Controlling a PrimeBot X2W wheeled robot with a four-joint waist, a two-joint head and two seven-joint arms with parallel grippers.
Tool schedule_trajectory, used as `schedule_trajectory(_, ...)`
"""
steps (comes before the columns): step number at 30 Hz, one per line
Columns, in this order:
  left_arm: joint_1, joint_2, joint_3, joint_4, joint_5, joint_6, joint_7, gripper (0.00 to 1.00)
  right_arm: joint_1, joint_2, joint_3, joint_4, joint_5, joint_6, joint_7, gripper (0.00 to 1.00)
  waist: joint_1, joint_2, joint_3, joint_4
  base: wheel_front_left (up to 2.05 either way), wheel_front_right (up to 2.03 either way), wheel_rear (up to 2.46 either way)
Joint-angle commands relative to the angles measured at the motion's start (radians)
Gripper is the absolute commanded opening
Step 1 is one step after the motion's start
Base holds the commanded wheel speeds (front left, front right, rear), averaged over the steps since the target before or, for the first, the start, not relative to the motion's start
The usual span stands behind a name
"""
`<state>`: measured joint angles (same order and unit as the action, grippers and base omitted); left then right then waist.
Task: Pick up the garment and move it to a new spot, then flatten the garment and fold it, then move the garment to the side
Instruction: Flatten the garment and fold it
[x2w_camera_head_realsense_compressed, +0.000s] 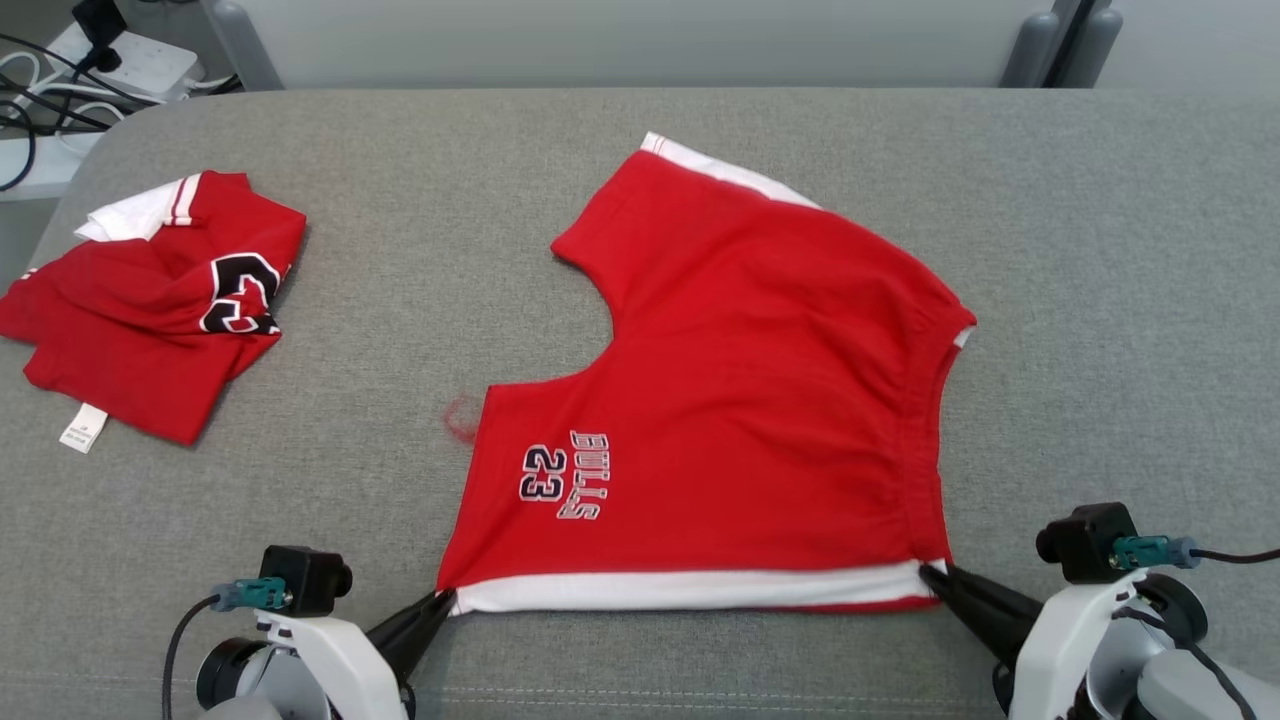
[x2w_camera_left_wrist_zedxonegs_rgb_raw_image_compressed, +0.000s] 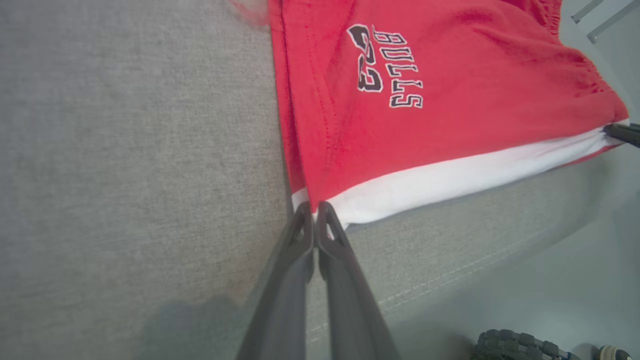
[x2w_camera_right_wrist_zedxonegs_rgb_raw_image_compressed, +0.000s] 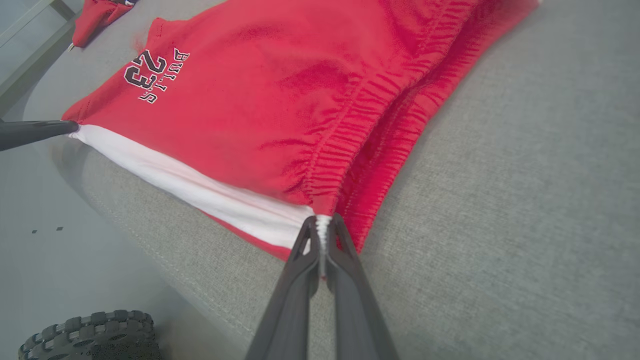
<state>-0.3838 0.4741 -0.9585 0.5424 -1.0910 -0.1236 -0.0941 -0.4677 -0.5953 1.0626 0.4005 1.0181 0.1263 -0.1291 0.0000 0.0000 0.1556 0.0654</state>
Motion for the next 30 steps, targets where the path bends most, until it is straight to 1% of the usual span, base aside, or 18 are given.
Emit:
schedule_trajectory(1, -0.039, 0.054, 0.015, -0.026, -0.026, -0.007, 0.013, 0.00, -0.002, -0.044, 0.020, -0.040, 0.030, 0.004, 0.018, 0.00, 0.0000, 0.0000, -0.008, 0.004, 0.00, 0.00, 0.00)
schedule_trajectory(4, -0.037, 0.100, -0.021, -0.066, -0.082, -0.007, 0.077, 0.00, -0.005, -0.098, 0.060, -0.092, 0.087, 0.004, 0.085, 0.00, 0.0000, 0.0000, -0.020, 0.006, 0.00, 0.00, 0.00)
schedule_trajectory(8, -0.034, 0.155, -0.055, -0.120, -0.146, -0.007, 0.153, 0.00, -0.006, -0.146, 0.091, -0.151, 0.149, 0.004, 0.148, 0.00, 0.0000, 0.0000, -0.033, 0.008, 0.00, 0.00, 0.00)
schedule_trajectory(9, -0.034, 0.155, -0.055, -0.120, -0.146, -0.007, 0.153, 0.00, -0.006, -0.146, 0.091, -0.151, 0.149, 0.004, 0.148, 0.00, 0.0000, 0.0000, -0.033, 0.008, 0.00, 0.00, 0.00)
schedule_trajectory(10, -0.034, 0.184, -0.068, -0.147, -0.167, -0.007, 0.186, 0.00, -0.006, -0.161, 0.101, -0.175, 0.169, 0.004, 0.171, 0.00, 0.0000, 0.0000, -0.039, 0.009, 0.00, 0.00, 0.00)
schedule_trajectory(11, -0.034, 0.184, -0.068, -0.147, -0.167, -0.007, 0.186, 0.00, -0.006, -0.161, 0.101, -0.175, 0.169, 0.004, 0.171, 0.00, 0.0000, 0.0000, -0.039, 0.009, 0.00, 0.00, 0.00)
schedule_trajectory(13, -0.031, 0.213, -0.081, -0.175, -0.189, -0.007, 0.223, 0.00, -0.002, -0.173, 0.107, -0.190, 0.193, 0.004, 0.194, 0.00, 0.0000, 0.0000, -0.045, 0.010, 0.00, 0.00, 0.00)
schedule_trajectory(18, -0.014, 0.284, -0.099, -0.251, -0.252, -0.007, 0.328, 0.00, 0.016, -0.195, 0.123, -0.224, 0.260, 0.004, 0.294, 0.00, 0.0000, 0.0000, -0.056, 0.010, 0.00, 0.00, 0.00)
schedule_trajectory(21, -0.006, 0.328, -0.098, -0.311, -0.284, 0.008, 0.376, 0.00, 0.024, -0.209, 0.124, -0.249, 0.291, 0.004, 0.345, 0.00, 0.0000, 0.0000, -0.057, 0.009, 0.00, 0.00, 0.00)
schedule_trajectory(23, -0.011, 0.355, -0.086, -0.361, -0.296, 0.020, 0.387, 0.00, 0.024, -0.218, 0.116, -0.268, 0.307, 0.004, 0.368, 0.00, 0.0000, 0.0000, -0.055, 0.007, 0.00, 0.00, 0.00)
schedule_trajectory(24, -0.033, 0.380, -0.066, -0.408, -0.282, 0.030, 0.374, 0.00, 0.012, -0.226, 0.087, -0.291, 0.301, 0.004, 0.346, 0.00, 0.0000, 0.0000, -0.049, 0.006, 0.00, 0.00, 0.00)
schedule_trajectory(26, -0.066, 0.389, -0.043, -0.444, -0.270, 0.030, 0.359, 0.00, -0.001, -0.232, 0.049, -0.298, 0.286, 0.004, 0.304, 0.00, 0.0000, 0.0000, -0.042, 0.003, 0.00, 0.00, 0.00)
schedule_trajectory(30, -0.171, 0.376, -0.006, -0.488, -0.230, 0.019, 0.354, 0.00, -0.024, -0.221, -0.023, -0.296, 0.267, 0.004, 0.226, 0.00, 0.0000, 0.0000, -0.013, -0.011, 0.00, 0.00, 0.00)
